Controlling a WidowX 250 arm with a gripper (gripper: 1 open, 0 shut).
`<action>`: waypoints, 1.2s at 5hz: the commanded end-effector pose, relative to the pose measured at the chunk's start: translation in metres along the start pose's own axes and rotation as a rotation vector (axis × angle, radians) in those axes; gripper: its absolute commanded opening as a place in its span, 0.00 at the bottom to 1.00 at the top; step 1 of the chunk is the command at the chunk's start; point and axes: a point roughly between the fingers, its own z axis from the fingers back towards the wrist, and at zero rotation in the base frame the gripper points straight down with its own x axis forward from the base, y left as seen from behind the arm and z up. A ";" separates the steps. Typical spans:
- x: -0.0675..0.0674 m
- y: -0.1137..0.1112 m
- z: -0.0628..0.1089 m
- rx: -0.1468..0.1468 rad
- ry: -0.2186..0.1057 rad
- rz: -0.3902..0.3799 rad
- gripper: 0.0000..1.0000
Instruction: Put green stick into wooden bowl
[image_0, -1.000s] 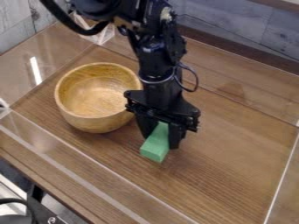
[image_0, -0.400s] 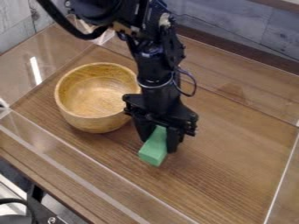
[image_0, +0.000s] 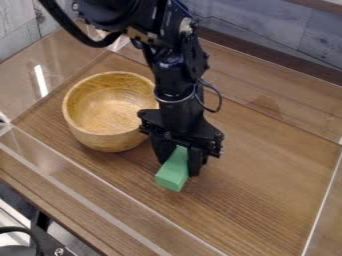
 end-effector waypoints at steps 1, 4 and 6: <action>0.005 0.002 0.005 0.002 -0.026 -0.003 0.00; 0.003 0.006 0.004 0.003 -0.019 0.009 0.00; 0.003 0.009 0.004 0.001 -0.014 0.016 0.00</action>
